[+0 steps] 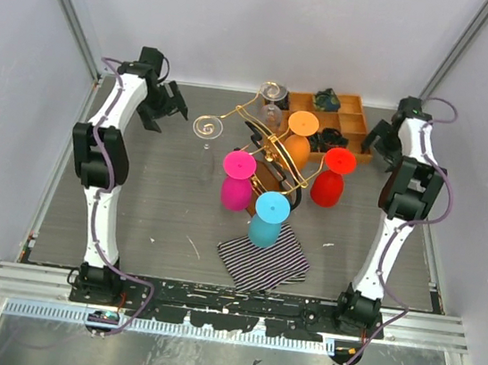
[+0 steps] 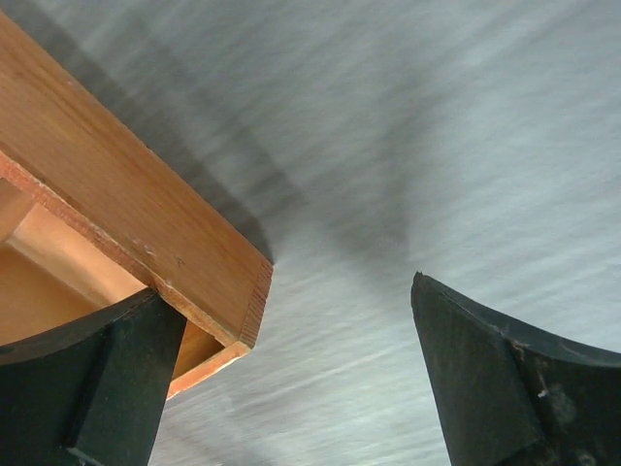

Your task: Take the wine glass off the wine glass rack

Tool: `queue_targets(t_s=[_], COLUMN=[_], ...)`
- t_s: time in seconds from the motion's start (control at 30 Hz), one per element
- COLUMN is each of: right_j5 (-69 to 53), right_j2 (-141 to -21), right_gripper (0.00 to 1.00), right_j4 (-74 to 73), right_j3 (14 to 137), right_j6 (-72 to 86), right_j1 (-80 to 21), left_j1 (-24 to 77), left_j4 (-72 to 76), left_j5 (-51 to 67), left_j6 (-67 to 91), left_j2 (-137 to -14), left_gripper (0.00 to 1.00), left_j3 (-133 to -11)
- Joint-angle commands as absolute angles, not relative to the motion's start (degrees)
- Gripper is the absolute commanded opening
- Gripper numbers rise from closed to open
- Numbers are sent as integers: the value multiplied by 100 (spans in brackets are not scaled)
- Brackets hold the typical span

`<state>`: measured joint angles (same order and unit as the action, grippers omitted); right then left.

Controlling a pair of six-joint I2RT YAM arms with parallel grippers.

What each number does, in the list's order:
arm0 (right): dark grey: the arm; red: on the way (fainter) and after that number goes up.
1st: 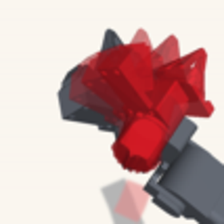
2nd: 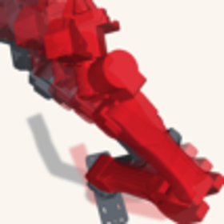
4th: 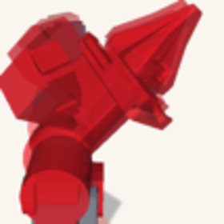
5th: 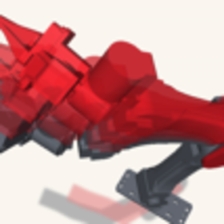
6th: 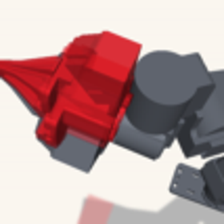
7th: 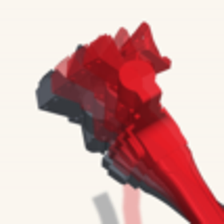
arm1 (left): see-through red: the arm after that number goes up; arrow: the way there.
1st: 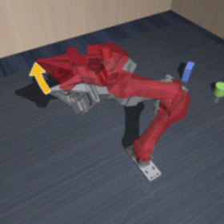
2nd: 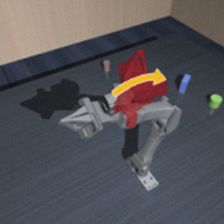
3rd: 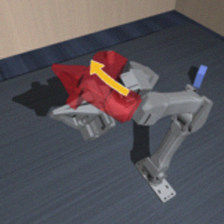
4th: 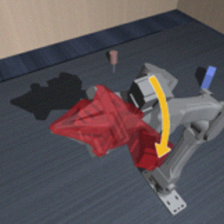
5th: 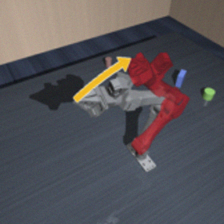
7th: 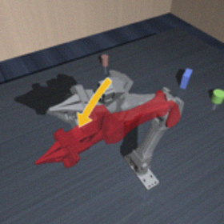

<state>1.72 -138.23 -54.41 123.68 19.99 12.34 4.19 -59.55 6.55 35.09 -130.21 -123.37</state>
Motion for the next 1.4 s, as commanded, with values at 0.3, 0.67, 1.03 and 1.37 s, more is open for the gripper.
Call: queue_targets(t_s=[0.3,0.67,1.03,1.37], right_j5=[308,-1329,-2658,-3284], right_j2=[-11294,-11299,-11606,-12458], right_gripper=[100,100,100,100], right_j4=[-4939,-4382,-2738,-857], right_j3=[10838,9825,9051,8978], right_j6=[1749,2580,3681,5219], right_j1=[937,942,788,393], left_j1=[378,375,357,278], left_j4=[-6004,-6083,-6023,-6059], left_j5=[599,659,845,905], left_j6=[3340,3417,3504,3503], left_j2=[-12137,-11686,-11452,-11240], left_gripper=[99,98,98,99], left_j3=[-11781,-11504,-11196,-11121])
